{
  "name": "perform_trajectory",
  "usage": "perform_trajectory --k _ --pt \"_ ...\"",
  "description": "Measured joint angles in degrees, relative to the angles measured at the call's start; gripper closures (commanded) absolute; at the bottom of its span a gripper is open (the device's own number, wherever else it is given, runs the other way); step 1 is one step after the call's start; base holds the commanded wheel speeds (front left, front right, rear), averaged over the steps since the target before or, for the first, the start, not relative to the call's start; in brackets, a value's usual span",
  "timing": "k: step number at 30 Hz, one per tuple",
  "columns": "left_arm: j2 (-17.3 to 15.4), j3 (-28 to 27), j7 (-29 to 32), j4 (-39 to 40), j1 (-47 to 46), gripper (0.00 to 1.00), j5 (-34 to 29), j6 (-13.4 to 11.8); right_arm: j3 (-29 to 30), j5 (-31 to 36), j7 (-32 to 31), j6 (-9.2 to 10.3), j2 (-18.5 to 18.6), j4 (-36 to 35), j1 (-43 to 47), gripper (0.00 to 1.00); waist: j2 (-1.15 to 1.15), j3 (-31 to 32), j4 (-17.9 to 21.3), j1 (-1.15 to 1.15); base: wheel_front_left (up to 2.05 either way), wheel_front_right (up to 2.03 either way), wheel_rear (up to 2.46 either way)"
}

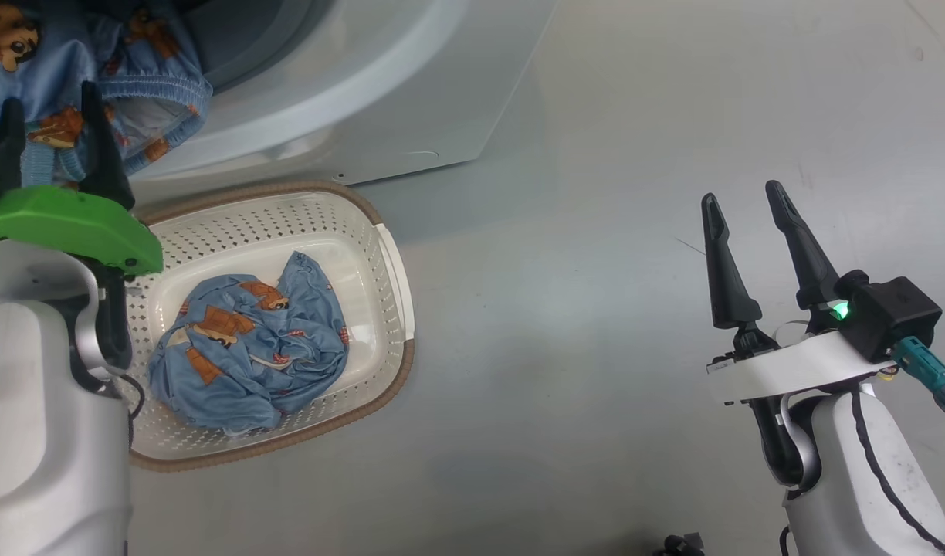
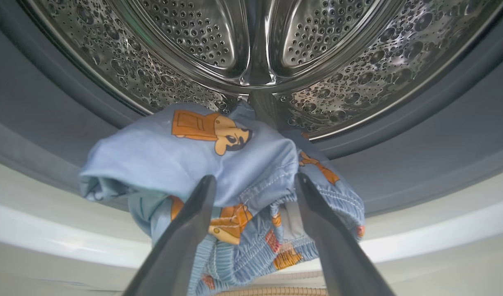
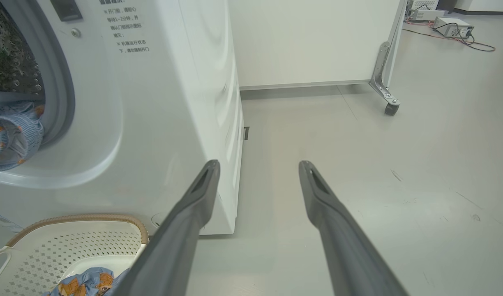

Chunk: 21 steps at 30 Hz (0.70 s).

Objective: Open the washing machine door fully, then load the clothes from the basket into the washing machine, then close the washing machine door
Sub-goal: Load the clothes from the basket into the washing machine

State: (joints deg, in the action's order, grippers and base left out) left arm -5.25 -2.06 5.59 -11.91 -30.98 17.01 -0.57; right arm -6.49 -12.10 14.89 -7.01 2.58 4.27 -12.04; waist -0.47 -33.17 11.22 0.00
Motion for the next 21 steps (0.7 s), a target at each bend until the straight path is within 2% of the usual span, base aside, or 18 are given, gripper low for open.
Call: perform_trajectory --k 10,21 --pt "-3.3 -1.4 3.0 -7.9 -2.2 0.0 -0.5 -0.6 -1.3 -1.1 0.0 0.02 0.0 0.1 -0.4 0.0 0.0 -0.7 2.1 0.0 0.0 0.0 0.0" --pt "-3.4 -0.8 3.5 -13.8 -5.0 0.0 -0.6 -0.5 -1.3 -1.1 0.0 0.04 -0.1 0.6 -0.4 0.0 0.0 0.0 3.1 0.0 0.0 0.0 0.0"
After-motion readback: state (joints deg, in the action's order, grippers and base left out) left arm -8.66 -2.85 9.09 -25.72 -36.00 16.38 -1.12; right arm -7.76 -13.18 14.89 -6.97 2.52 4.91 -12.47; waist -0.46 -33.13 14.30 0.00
